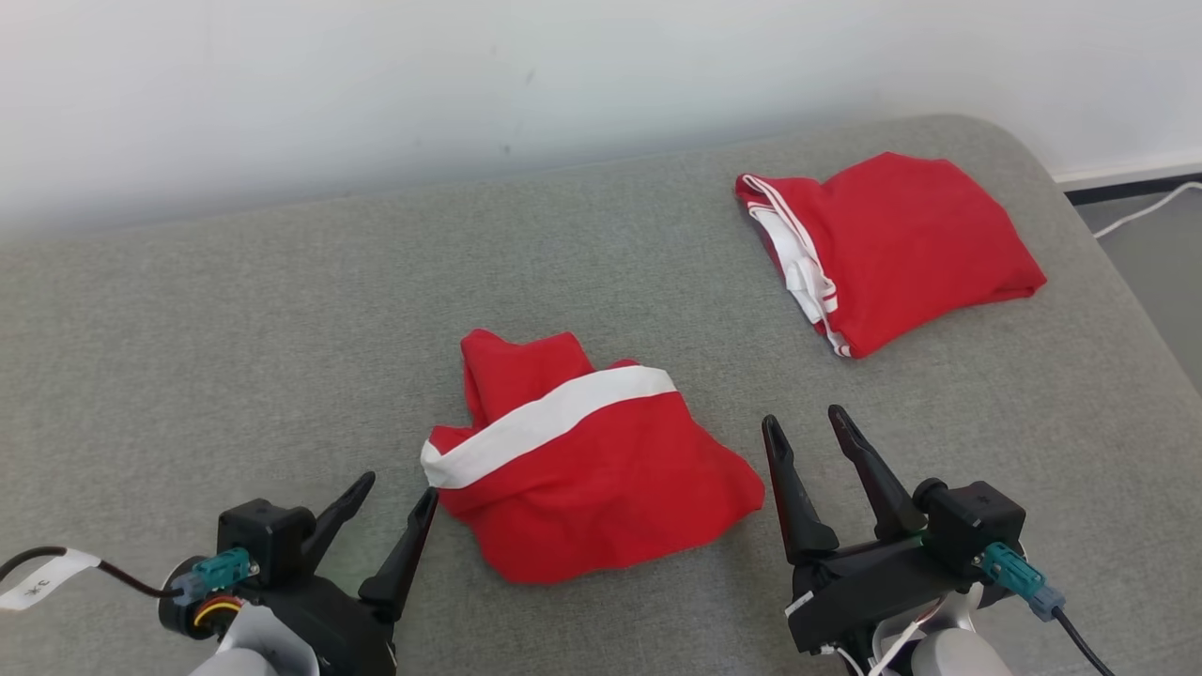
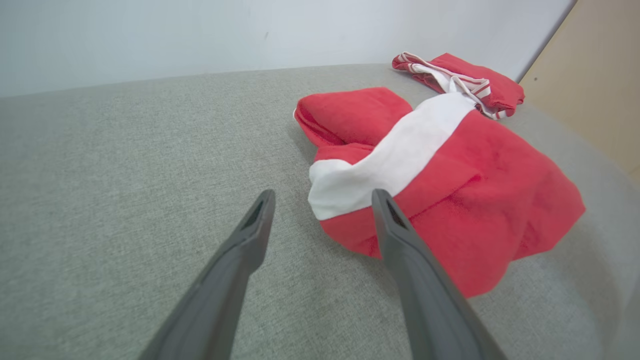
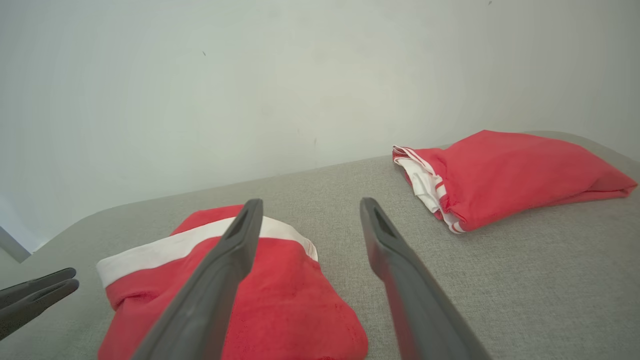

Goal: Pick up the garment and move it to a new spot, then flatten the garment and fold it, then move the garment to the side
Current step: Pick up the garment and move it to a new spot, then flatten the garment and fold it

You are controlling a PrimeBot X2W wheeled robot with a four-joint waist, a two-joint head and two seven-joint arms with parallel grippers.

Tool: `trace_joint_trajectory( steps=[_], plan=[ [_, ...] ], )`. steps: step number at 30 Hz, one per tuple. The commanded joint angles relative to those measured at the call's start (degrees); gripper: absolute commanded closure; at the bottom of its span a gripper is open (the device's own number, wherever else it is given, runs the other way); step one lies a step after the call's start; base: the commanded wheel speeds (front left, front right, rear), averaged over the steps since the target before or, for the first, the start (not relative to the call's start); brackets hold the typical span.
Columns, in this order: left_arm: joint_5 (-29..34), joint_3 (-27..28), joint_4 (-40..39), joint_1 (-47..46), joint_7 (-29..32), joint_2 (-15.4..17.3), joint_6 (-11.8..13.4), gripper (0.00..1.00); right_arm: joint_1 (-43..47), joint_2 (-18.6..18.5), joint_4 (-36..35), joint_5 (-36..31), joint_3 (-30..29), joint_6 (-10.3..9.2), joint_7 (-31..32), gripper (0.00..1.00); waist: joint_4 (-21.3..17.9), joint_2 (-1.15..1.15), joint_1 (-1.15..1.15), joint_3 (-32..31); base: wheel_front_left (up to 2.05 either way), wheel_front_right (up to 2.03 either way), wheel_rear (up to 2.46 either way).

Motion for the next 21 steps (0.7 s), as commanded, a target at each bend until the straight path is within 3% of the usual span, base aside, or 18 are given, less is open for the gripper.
trace_joint_trajectory(
  steps=[1, 18, 19, 20, 21],
  plan=[
    [-0.53, -0.04, 0.73, 0.73, -0.38, -0.04, -0.46, 0.00, 0.31, -0.38, -0.17, 0.43, 0.12, -0.04, -0.11, 0.00, -0.72, 0.00, 0.00, 0.49, 0.00, 0.00, 0.00],
    [-1.92, -1.68, 11.44, -4.15, -0.74, -4.51, -5.13, 0.00, -0.90, -0.34, 0.18, 0.29, 0.39, -0.04, -0.11, 0.00, -4.54, 0.00, 0.00, 2.18, 0.00, 0.00, 0.00],
    [-1.93, -1.71, 12.10, -4.49, -0.94, -4.71, -5.44, 0.45, -0.89, -0.32, 0.20, 0.28, 0.43, -0.04, -0.17, 0.00, -4.66, 0.00, 0.00, 2.19, 0.00, 0.00, 0.00],
    [-2.08, -1.72, 12.69, -4.67, -1.08, -4.97, -5.63, 0.82, -0.86, -0.28, 0.22, 0.29, 0.39, -0.04, -0.27, 0.00, -4.76, 0.00, 0.00, 2.18, 0.00, 0.00, 0.00],
    [-2.42, -1.65, 13.13, -4.70, -1.37, -5.31, -5.95, 1.00, -0.78, -0.28, 0.25, 0.25, 0.30, -0.04, -0.37, 0.00, -4.78, 0.00, 0.00, 2.16, 0.00, 0.00, 0.00]
  ],
)
